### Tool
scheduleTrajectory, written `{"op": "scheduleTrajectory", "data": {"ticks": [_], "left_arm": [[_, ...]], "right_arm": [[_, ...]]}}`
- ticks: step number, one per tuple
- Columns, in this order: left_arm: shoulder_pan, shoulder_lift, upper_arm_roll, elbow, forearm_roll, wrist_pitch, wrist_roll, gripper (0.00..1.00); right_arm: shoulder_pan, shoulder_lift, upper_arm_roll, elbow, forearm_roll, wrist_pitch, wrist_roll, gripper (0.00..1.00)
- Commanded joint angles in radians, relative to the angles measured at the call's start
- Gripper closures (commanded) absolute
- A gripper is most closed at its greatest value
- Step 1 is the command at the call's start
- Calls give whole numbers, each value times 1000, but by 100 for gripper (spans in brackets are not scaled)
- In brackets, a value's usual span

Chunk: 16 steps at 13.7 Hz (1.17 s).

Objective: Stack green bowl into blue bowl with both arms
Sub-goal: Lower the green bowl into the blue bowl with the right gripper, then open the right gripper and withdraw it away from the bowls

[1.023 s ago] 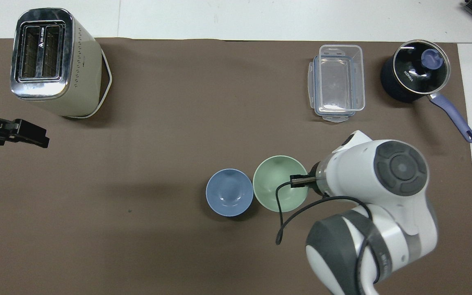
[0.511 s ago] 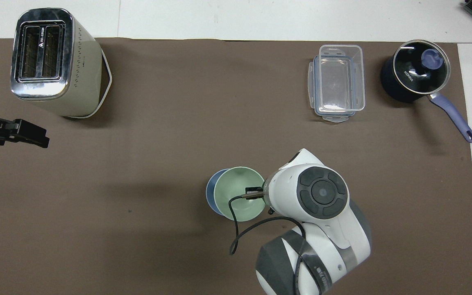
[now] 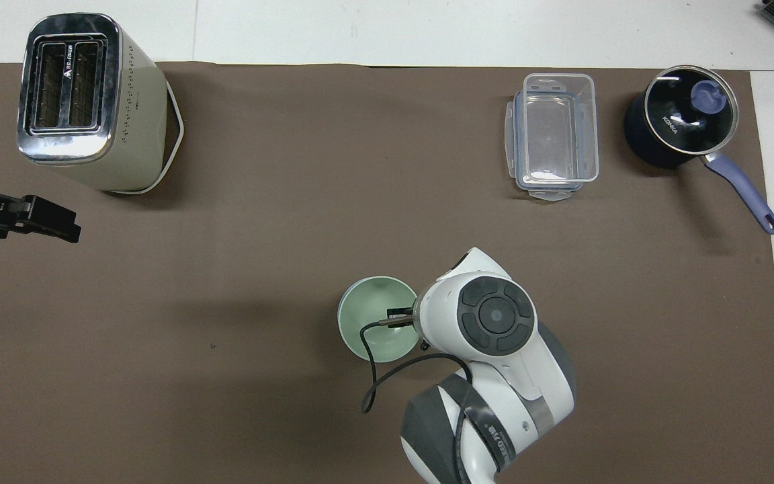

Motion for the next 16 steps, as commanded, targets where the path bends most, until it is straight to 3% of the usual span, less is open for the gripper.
{"op": "scheduleTrajectory", "data": {"ticks": [1, 16], "left_arm": [[16, 5, -11, 16, 16, -19, 12, 0], [16, 5, -11, 16, 16, -19, 12, 0]], "right_arm": [[2, 25, -2, -7, 13, 59, 17, 100], [8, 69, -2, -22, 15, 125, 19, 100]]}}
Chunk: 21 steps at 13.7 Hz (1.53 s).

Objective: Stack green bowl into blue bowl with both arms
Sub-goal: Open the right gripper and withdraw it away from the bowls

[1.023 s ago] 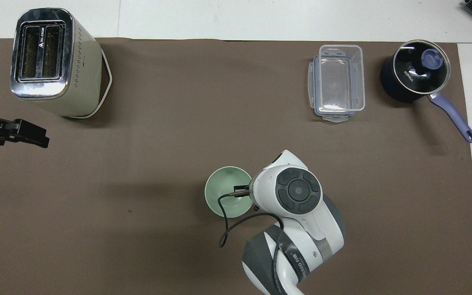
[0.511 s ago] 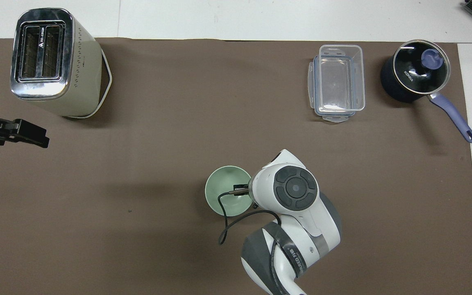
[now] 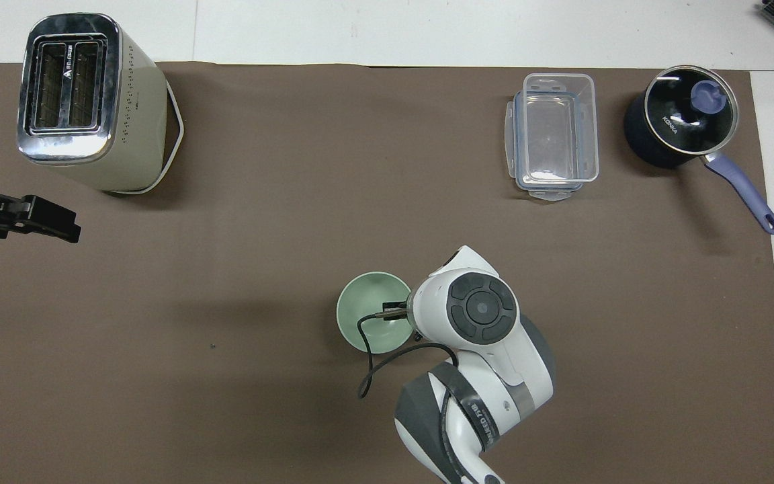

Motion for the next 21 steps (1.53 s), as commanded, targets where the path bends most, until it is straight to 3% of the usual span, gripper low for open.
{"op": "scheduleTrajectory", "data": {"ticks": [1, 2, 3, 4, 5, 7, 9, 13, 16, 21], "left_arm": [[16, 5, -11, 16, 16, -19, 12, 0], [16, 5, -11, 16, 16, -19, 12, 0], [16, 5, -11, 16, 16, -19, 12, 0], [16, 5, -11, 16, 16, -19, 12, 0], [16, 5, -11, 16, 16, -19, 12, 0], [16, 5, -11, 16, 16, -19, 12, 0], [16, 5, -11, 16, 16, -19, 12, 0], [16, 5, -11, 16, 16, -19, 12, 0], [16, 5, -11, 16, 16, -19, 12, 0], [16, 5, -11, 16, 16, -19, 12, 0]], "right_arm": [[6, 2, -1, -13, 15, 33, 18, 100], [6, 2, -1, -14, 13, 33, 20, 99], [6, 2, -1, -14, 13, 33, 21, 79], [8, 3, -1, -10, 13, 31, 23, 51], [8, 3, -1, -4, 13, 30, 26, 44], [6, -9, -1, 12, 13, 17, 23, 10], [-7, -44, -4, 15, 13, 8, 20, 0], [-104, -138, -11, 47, -3, -96, -3, 0], [-205, -165, -18, 157, -8, -275, -110, 0], [-430, -176, -18, 338, -14, -456, -253, 0]]}}
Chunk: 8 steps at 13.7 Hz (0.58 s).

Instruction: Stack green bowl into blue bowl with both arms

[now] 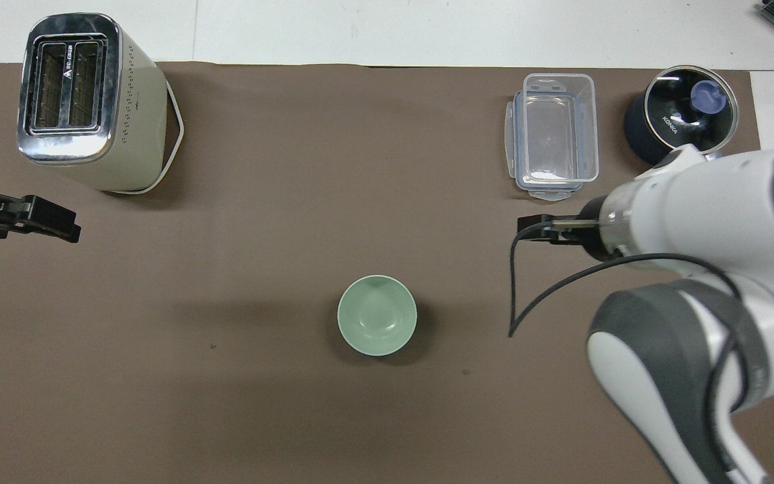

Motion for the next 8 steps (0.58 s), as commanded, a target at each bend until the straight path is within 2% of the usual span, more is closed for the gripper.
{"op": "scheduleTrajectory", "data": {"ticks": [1, 5, 7, 8], "left_arm": [[16, 5, -11, 16, 16, -19, 12, 0], [16, 4, -11, 16, 16, -19, 12, 0], [16, 5, -11, 16, 16, -19, 12, 0], [16, 5, -10, 16, 16, -19, 12, 0]], "right_arm": [[-103, 20, 11, 112, -23, -78, -51, 0], [-162, 26, 12, 226, -95, -182, -111, 0], [-177, 52, 9, 306, -103, -294, -113, 0], [-191, 80, 11, 385, -107, -361, -113, 0]]}}
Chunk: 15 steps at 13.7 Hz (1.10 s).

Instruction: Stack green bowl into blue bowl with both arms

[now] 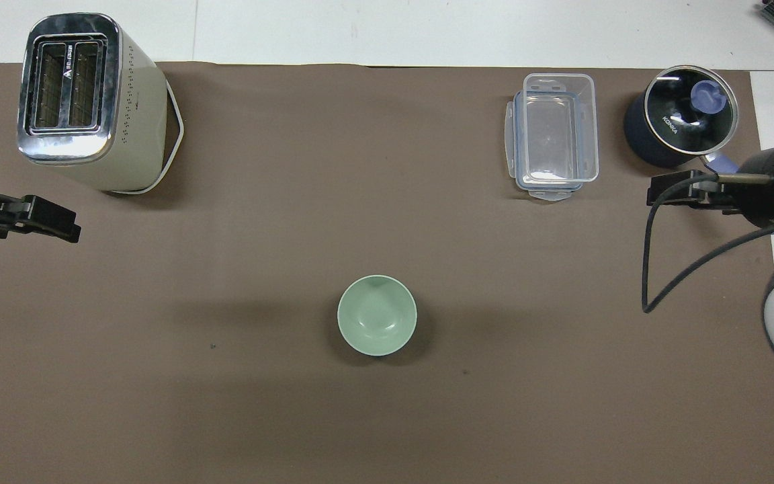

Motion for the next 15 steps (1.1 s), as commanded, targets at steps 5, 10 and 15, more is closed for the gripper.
{"op": "scheduleTrajectory", "data": {"ticks": [5, 10, 15], "left_arm": [[16, 5, -11, 16, 16, -19, 10, 0], [16, 5, -11, 16, 16, -19, 12, 0], [16, 4, -11, 16, 16, -19, 12, 0]], "right_arm": [[-31, 120, 17, 276, -61, -249, -21, 0], [-36, 52, 16, 169, -42, -249, -23, 0], [-42, 27, 16, 126, -41, -243, -23, 0]]}}
